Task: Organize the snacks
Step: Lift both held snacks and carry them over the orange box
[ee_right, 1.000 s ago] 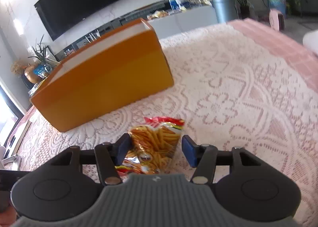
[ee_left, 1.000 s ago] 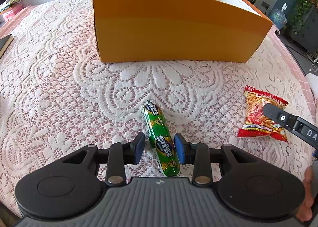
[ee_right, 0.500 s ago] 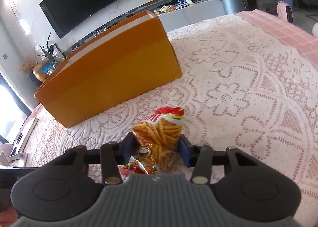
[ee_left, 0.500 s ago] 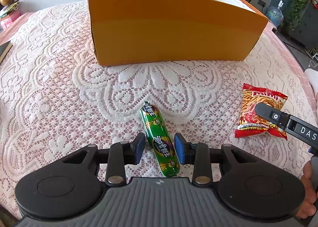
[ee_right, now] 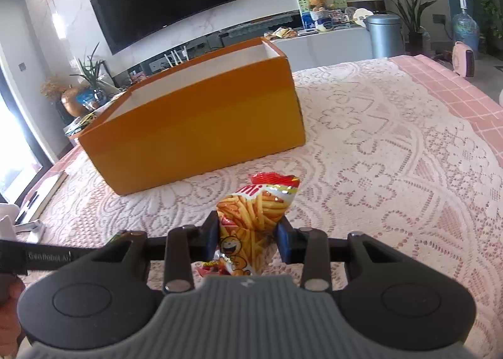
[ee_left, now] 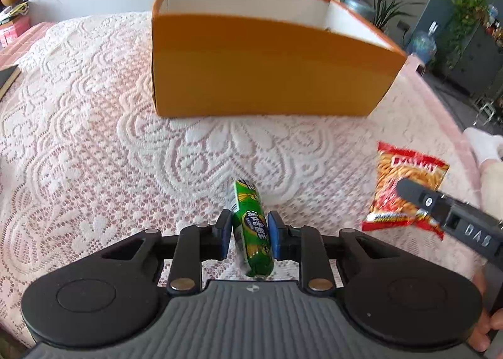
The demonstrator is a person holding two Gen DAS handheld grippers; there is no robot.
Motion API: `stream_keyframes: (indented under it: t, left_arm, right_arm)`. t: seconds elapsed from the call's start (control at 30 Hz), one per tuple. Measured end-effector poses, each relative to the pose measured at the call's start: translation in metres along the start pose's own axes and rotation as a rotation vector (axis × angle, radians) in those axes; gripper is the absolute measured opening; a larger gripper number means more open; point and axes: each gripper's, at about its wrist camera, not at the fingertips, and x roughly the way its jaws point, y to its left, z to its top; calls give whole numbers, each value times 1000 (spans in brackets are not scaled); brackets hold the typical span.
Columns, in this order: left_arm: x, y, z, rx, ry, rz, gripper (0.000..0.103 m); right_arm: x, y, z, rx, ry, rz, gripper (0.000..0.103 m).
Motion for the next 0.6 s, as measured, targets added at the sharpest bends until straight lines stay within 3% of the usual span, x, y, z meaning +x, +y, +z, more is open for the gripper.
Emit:
stream_keyframes:
  t: [0.37,0.6]
  left_arm:
    - [-39,-7,8,21,-107,-11,25]
    - [-65,-16,31,70,-191,1,25]
  right_arm:
    - [-31,20,8,-88,-32,20,35]
    - [-47,37,27,-149,-62,61,35]
